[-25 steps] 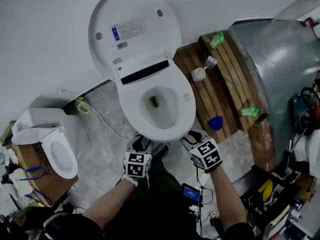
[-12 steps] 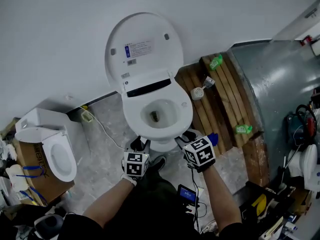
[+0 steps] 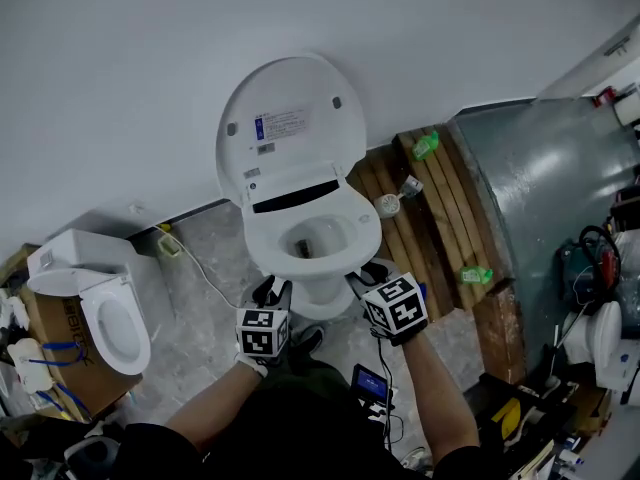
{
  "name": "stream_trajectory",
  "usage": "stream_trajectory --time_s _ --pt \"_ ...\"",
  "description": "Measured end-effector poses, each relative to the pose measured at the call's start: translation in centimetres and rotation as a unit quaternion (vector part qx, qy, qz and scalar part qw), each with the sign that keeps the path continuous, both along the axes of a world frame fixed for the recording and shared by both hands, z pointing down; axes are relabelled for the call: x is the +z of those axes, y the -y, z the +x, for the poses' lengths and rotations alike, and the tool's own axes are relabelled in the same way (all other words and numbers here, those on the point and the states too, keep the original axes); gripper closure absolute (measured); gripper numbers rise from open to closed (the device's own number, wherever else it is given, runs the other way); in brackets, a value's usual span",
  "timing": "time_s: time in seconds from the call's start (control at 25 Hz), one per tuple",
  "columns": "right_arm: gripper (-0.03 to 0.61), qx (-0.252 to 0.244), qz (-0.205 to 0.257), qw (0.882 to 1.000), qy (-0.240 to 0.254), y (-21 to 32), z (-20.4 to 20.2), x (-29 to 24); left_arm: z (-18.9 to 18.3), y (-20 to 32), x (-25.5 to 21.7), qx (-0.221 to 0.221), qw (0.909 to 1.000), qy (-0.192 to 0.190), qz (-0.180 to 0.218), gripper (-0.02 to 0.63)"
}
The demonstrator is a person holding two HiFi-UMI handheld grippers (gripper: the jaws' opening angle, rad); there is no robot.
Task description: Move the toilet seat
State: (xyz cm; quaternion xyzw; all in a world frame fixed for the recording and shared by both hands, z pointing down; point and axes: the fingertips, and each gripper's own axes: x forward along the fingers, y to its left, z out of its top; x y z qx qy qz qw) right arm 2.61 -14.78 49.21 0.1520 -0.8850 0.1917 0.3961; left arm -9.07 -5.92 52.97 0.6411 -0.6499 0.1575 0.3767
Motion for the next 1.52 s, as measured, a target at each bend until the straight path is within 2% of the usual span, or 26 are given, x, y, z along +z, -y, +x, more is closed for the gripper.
stream_trajectory --time_s 0.24,0.48,0.76,1.0,1.36,1.52 --pt "0.439 -0.009 0.03 0.999 0.013 3.1 -2.6 -2.1 -2.7 2.3 -2.0 0.004 0.9985 0.051 0.02 0.479" --pt "0.439 0.004 0.048 0.998 0.033 5.6 -4.8 -3.9 -4.8 4.4 -3.8 -0.007 0.998 0.046 0.042 0.48" --pt "0.439 -0.004 0.093 0.995 0.044 7.2 -6.4 -6.9 -7.3 7.1 -5.4 -0.018 0.9957 0.065 0.064 0.48" --pt "0.439 0.021 0.119 0.991 0.064 9.0 -6.6 -8.5 -10.1 9.9 -6.6 -0.032 0.9924 0.083 0.084 0.48" --pt "0.439 0.043 0.144 0.984 0.091 11.7 -8.3 -10.1 -11.8 11.9 -7.1 -0.028 0.9912 0.096 0.086 0.479" --pt "0.439 0.04 0.141 0.984 0.097 12.1 -9.5 -10.3 -12.6 12.6 -7.3 -0.028 0.991 0.098 0.087 0.479"
